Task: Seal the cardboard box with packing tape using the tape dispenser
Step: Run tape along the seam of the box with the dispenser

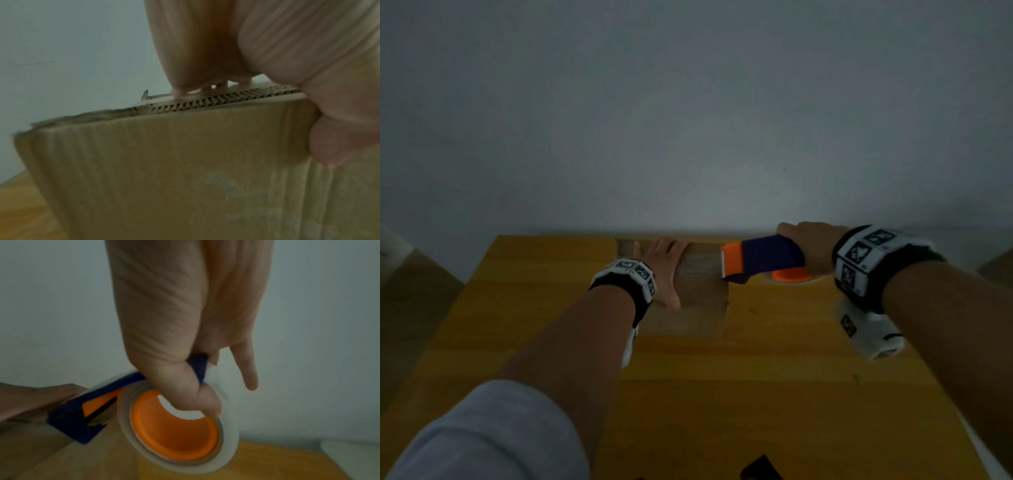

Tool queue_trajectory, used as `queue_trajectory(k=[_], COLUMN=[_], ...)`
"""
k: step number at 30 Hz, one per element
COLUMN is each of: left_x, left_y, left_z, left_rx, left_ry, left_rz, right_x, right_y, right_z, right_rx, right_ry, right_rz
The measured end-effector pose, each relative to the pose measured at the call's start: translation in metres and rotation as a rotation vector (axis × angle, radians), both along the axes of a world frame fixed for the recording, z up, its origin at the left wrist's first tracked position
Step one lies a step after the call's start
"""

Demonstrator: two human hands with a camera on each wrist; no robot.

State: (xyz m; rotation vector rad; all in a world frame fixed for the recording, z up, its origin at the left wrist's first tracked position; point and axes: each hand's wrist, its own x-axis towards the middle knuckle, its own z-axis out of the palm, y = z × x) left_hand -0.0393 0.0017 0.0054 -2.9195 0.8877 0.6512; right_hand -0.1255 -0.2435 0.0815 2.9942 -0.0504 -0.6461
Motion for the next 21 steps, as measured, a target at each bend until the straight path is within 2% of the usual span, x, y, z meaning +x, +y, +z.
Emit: queue_trajectory(k=[4,10,13,16,21], left_x=[0.001,0.001,0.001,0.002,0.001], left_y=[-0.001,-0.001,-0.002,-0.004,-0.003], left_z=[-0.001,-0.002,-0.002,-0.001,-0.002], left_rx=[0.004,0.012,0.005,0.018,0.07], left_ry=[-0.006,-0.004,-0.002,-0.005,0.024], left_rz=[0.011,0.03,0.034,0.024,-0.009], right_x=[-0.004,-0.009,-0.011,-0.01,-0.002], right_y=[-0.015,-0.022,-0.02,-0.018,-0.005], right_z=[0.003,-0.009,-0.017,-0.028,-0.035], right_rx=[-0.061,0.046,-0.016,0.025,0.021], right_ry=[0.024,0.035,0.053,0.005,0.071], right_rz=[0.011,-0.033,-0.049,-0.078,-0.076])
